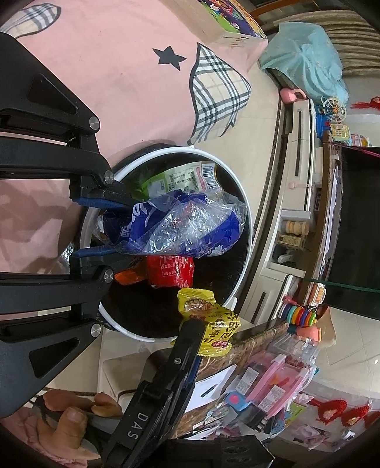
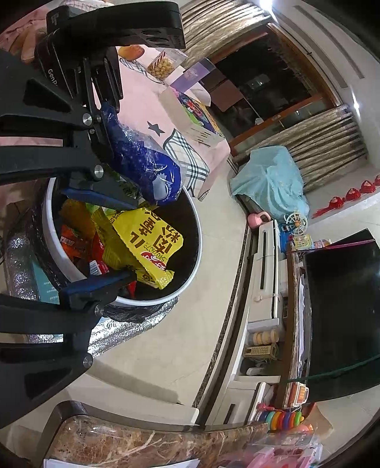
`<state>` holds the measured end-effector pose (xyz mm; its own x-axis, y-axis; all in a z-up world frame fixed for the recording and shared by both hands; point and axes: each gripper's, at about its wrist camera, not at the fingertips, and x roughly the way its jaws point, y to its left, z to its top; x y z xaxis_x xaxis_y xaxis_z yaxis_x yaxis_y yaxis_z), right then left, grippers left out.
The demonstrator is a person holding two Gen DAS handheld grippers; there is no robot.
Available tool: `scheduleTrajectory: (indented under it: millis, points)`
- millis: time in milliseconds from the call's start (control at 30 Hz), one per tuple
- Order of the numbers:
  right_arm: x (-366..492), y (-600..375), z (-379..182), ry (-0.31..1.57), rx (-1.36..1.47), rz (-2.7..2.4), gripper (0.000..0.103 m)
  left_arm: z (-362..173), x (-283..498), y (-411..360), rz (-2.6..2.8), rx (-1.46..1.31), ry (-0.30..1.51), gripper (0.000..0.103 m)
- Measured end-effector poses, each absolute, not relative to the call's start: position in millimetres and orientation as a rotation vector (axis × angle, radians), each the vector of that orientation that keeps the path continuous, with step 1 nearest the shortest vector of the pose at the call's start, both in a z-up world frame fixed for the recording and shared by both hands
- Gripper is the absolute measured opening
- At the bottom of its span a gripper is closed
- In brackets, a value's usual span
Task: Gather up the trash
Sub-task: 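Open both tools above the bin to drop the blue bag and yellow wrapper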
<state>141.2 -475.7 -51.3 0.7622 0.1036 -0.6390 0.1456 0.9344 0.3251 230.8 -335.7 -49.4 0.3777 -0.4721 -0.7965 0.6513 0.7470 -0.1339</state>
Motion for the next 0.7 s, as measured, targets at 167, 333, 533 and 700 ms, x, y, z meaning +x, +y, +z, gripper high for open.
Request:
scheduleTrajectory:
  millis: [167, 333, 533, 700]
  points:
    - [144.2, -476.5, -51.5, 0.715, 0.372, -0.023, 0.045, -48.0, 231.9, -334.8, -0.724, 0.211, 0.937, 0.020]
    - [149.4, -478.3, -51.9, 0.728, 0.366, -0.023, 0.045, -44.4, 233.4, -336.7, -0.722, 0.230, 0.928, 0.029]
    - [149.4, -479.9, -49.3, 0.733, 0.372, -0.038, 0.054, -40.6, 234.2, -325.7, -0.708, 0.201, 0.924, 0.050]
    - [136.5, -480.7, -43.5, 0.707, 0.411, -0.039, 0.062, -32.3, 219.7, -304.4, -0.684, 0.183, 0.877, 0.055]
